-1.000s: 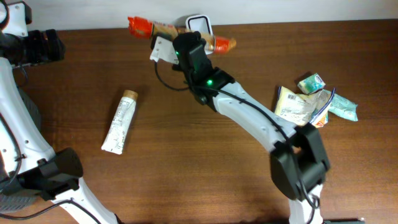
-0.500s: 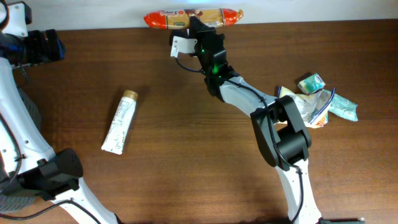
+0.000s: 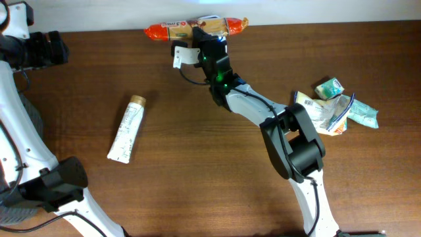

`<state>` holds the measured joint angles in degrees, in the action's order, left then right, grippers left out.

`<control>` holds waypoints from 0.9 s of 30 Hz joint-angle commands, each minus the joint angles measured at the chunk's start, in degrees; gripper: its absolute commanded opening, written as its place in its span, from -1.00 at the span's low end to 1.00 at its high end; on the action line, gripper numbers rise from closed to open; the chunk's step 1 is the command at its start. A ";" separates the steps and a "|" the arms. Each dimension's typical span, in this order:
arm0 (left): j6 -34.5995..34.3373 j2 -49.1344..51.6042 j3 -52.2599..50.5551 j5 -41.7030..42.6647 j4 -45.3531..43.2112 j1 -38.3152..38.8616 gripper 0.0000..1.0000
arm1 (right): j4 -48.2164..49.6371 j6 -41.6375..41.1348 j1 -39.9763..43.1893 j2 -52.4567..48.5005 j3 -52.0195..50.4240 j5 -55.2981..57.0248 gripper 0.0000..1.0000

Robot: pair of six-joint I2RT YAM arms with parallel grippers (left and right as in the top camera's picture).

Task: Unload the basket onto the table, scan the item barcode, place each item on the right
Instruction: 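Lift the spaghetti pack and hold it under the white scanner, then carry the spaghetti pack right and set it down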

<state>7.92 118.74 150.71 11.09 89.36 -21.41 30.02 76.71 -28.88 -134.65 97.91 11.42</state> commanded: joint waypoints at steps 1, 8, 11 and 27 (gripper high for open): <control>0.57 -1.38 0.61 0.04 -0.09 -0.13 0.98 | 2.34 -0.44 -0.31 2.16 2.27 0.83 -0.92; 0.57 -1.38 0.61 0.04 -0.09 -0.13 0.98 | -9.18 -2.49 -1.36 10.93 2.23 2.12 -0.92; 0.57 -1.38 0.61 0.04 -0.09 -0.13 0.98 | -30.12 -18.49 -3.06 22.03 2.23 5.84 -0.92; 0.57 -1.38 0.61 0.02 -0.09 -0.13 0.98 | -93.57 -77.66 18.01 33.00 -11.04 -15.58 -0.92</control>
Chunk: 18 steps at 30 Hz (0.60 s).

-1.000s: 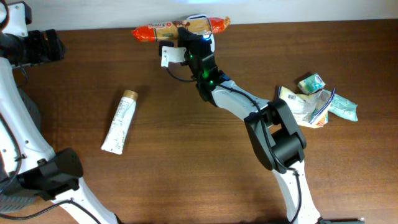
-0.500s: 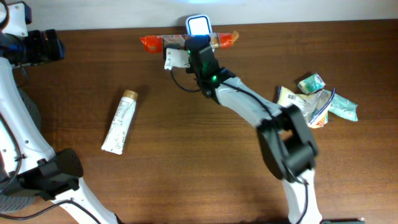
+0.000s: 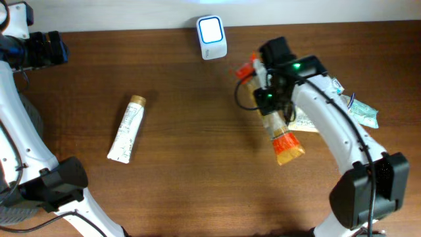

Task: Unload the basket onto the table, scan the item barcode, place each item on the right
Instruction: 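Carry the spaghetti pack right and set it down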

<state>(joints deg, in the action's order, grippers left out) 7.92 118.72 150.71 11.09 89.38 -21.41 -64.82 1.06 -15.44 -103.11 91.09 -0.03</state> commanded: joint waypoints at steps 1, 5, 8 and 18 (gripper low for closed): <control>0.57 -1.36 0.61 0.02 -0.11 -0.13 0.98 | 2.47 -1.90 5.92 1.46 -6.58 -4.00 -0.92; 0.57 -1.36 0.61 0.02 -0.11 -0.13 0.98 | 10.21 -1.38 14.40 1.51 -14.19 -4.13 -0.01; 0.57 -1.36 0.61 0.04 -0.11 -0.13 0.98 | 8.39 -1.36 14.69 1.51 -9.73 -6.93 0.54; 0.57 -1.36 0.61 0.02 -0.11 -0.13 0.98 | 14.62 -3.65 4.70 0.96 5.40 -23.54 0.97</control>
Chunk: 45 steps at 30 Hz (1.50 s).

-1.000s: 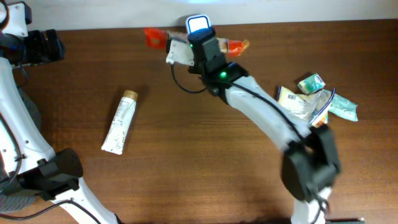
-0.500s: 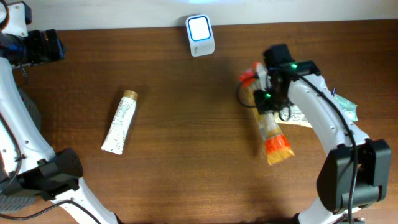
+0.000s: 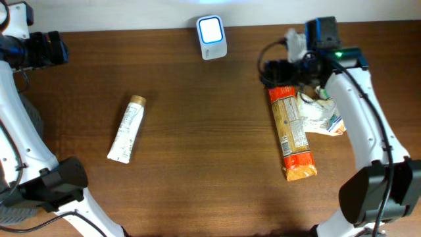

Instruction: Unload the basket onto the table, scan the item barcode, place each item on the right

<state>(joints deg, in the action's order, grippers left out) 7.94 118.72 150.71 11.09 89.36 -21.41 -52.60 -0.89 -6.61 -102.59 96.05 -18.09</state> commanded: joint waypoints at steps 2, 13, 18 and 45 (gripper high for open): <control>0.55 -1.36 0.61 0.02 -0.09 -0.13 0.98 | 6.12 -8.07 -7.04 -0.74 0.35 -5.51 0.97; 0.55 -1.36 0.61 0.02 -0.09 -0.13 0.98 | 14.29 -17.64 -15.85 -14.16 0.35 -1.14 0.98; 0.55 -1.36 0.61 0.04 -0.09 -0.13 0.98 | 17.55 -17.64 -17.00 -18.08 0.35 -1.16 1.00; -8.41 -1.42 -58.95 -6.16 -28.74 6.75 0.98 | 19.50 -15.89 -18.49 -20.04 0.33 0.98 0.97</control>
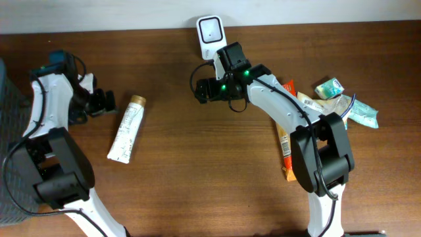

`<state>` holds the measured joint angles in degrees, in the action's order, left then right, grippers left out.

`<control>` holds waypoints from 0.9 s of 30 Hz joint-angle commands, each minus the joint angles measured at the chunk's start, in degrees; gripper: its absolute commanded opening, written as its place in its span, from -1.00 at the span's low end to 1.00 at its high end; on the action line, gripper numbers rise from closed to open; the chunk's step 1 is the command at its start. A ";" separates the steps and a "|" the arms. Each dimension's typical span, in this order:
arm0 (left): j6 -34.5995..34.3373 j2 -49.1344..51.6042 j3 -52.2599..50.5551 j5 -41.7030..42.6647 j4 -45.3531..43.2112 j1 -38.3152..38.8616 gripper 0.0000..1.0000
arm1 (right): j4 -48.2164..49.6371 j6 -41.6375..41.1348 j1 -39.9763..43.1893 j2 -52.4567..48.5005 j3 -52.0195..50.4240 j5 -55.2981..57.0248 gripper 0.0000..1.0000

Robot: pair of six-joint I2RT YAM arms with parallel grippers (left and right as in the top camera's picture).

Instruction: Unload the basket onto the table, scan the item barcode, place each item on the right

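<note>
The white scanner point(210, 33) stands at the table's back edge. A white tube with a gold cap point(127, 129) lies on the left part of the table. My left gripper point(105, 103) is just left of the tube's cap, apart from it; its jaw state does not show. My right gripper point(199, 90) hangs below the scanner, open and holding nothing. An orange snack packet point(287, 146) lies lengthwise on the right, partly under my right arm.
A heap of crumpled wrappers and small packets point(339, 105) lies at the right, beside the orange packet. A dark mesh thing point(6, 151) shows at the left edge. My right arm stretches across the table from bottom right toward the scanner.
My right gripper has left the top end of the orange packet and now sits in the middle below the scanner. My left arm has come in from the far left corner to beside the tube.
My right gripper first held the orange packet at the scanner on the back edge. Then it held the packet tilted, right of the scanner. Then the packet lay by the wrapper heap with the gripper at its top end. Now it lies there alone.
</note>
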<state>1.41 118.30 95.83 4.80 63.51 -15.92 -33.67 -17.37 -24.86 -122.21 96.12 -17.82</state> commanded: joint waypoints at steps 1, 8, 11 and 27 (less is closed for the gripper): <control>-1.88 -1.01 -5.90 0.33 -4.52 1.86 0.98 | 0.72 0.59 -0.24 -0.42 0.26 0.72 0.97; -2.10 -1.01 -12.74 0.59 -10.78 6.34 0.98 | 0.74 0.59 -0.24 -0.42 0.28 0.72 0.97; -2.03 -1.01 -12.74 7.06 -10.03 10.01 0.98 | 0.72 0.59 -0.24 -0.42 0.26 0.72 0.97; -1.86 -1.03 20.02 16.90 9.38 2.34 0.98 | 1.22 15.28 -2.84 -0.42 0.28 -11.15 0.87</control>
<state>-0.12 118.37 108.38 21.10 71.33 -8.60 -33.43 -11.14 -25.15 -122.23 96.12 -22.24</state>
